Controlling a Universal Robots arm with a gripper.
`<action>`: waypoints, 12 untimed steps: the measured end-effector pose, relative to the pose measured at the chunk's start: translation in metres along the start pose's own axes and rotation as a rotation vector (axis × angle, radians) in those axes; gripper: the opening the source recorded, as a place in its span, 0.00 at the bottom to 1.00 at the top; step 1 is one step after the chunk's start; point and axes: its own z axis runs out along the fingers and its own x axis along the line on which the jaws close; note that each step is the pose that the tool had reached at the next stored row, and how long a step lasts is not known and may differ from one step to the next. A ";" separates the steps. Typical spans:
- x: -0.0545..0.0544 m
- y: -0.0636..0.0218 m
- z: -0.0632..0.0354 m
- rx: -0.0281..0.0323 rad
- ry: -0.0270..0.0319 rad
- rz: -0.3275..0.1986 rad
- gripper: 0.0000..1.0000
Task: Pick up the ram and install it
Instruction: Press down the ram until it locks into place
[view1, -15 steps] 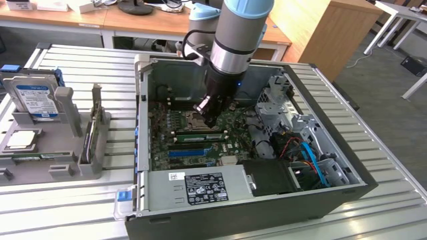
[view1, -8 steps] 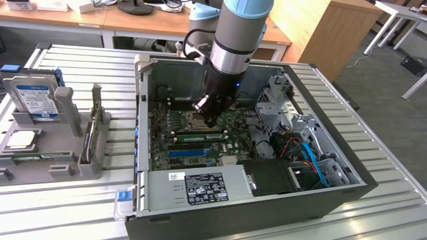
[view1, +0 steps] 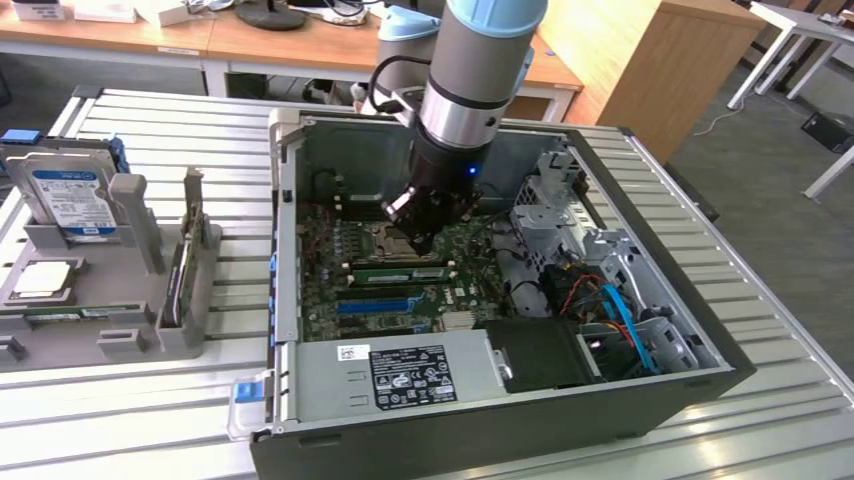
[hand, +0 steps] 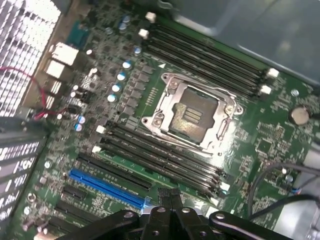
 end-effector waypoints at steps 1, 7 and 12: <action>0.000 0.0000 0.0000 0.0001 -0.0004 0.017 0.11; 0.000 0.0000 0.0001 0.0006 -0.0027 0.118 0.11; 0.000 0.0000 0.0002 0.0010 -0.0044 0.196 0.11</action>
